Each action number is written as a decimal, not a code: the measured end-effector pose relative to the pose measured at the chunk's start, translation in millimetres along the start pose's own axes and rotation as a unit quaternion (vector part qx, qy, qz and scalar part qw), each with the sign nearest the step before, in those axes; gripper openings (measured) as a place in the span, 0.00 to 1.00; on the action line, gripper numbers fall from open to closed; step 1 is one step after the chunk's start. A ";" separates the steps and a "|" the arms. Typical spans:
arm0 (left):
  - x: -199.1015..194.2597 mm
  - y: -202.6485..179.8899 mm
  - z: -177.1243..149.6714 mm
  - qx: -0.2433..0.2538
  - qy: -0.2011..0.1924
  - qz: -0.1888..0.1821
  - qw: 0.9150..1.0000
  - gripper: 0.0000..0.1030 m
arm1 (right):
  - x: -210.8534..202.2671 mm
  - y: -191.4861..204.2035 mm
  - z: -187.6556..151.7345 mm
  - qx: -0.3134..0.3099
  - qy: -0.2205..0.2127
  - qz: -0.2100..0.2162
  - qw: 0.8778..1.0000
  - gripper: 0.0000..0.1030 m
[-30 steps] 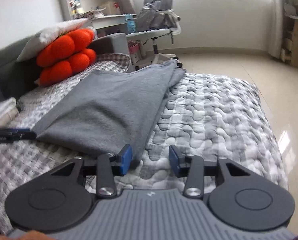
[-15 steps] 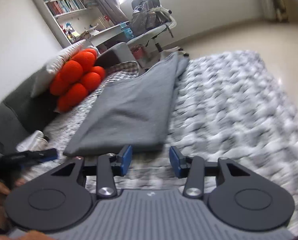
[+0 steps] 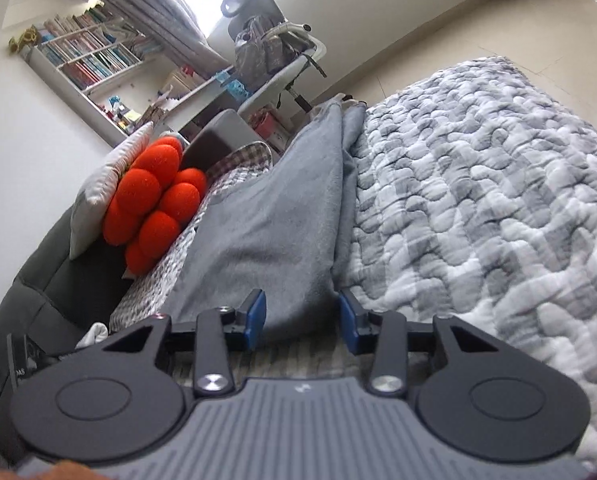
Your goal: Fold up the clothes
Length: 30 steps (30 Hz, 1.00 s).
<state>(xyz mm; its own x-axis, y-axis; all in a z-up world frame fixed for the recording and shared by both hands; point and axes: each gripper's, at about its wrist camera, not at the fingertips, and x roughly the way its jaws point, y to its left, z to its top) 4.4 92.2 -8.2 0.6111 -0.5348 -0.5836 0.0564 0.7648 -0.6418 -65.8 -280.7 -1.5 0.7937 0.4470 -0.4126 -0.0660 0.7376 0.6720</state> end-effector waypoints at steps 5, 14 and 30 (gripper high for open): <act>-11.5 -1.4 -5.5 0.015 -0.020 0.006 1.000 0.06 | -4.0 6.4 -3.3 -0.025 -0.010 -0.019 0.999 0.12; -56.3 -16.3 -18.6 0.062 -0.048 -0.026 0.997 0.05 | -42.2 18.8 -2.1 -0.064 -0.014 0.010 0.998 0.11; -114.2 3.1 -77.6 0.147 0.037 -0.011 0.988 0.15 | -99.5 10.1 -57.8 -0.130 0.074 -0.007 0.989 0.24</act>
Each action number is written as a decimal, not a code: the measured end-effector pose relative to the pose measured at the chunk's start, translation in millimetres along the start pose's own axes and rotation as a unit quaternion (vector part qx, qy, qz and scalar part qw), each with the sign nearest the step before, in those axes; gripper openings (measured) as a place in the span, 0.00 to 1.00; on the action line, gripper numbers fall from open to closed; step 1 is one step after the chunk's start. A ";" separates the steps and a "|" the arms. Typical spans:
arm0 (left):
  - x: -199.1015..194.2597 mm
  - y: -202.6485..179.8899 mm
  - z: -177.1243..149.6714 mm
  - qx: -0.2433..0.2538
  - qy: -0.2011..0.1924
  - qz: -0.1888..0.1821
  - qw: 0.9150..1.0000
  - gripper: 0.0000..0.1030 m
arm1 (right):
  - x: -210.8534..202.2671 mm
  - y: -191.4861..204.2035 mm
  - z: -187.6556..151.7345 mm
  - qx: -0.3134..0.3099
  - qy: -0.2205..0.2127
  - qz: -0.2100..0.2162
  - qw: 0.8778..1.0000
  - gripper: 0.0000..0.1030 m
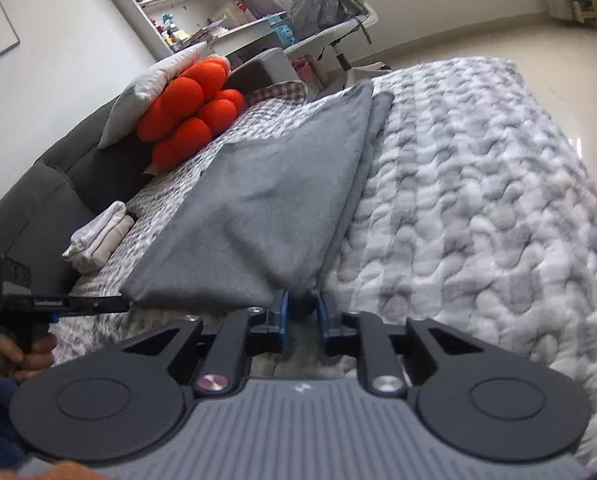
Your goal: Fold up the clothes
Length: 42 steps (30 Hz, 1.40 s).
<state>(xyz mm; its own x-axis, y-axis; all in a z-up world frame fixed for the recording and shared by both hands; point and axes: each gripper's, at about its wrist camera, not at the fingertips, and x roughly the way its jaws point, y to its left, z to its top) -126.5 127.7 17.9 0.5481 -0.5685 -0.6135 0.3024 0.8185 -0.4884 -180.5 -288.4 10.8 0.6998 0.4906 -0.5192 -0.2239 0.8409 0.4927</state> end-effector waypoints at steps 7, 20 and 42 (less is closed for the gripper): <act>2.8 -5.5 38.2 0.028 -0.050 0.016 0.998 0.47 | 0.6 -1.9 25.9 -0.041 -0.043 -0.044 0.997 0.37; 84.1 1.2 119.8 0.026 -0.057 0.053 0.997 0.51 | 65.7 -12.4 71.1 -0.062 -0.073 -0.057 0.994 0.37; 149.2 6.3 166.5 0.016 -0.049 0.051 0.997 0.26 | 149.8 -23.0 127.0 -0.106 -0.065 -0.095 0.988 0.19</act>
<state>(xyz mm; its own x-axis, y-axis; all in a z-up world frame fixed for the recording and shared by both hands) 87.0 61.8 26.6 0.6502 -0.4725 -0.5950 0.2649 0.8750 -0.4053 15.7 -263.3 10.4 0.8209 0.2979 -0.4873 -0.2082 0.9506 0.2303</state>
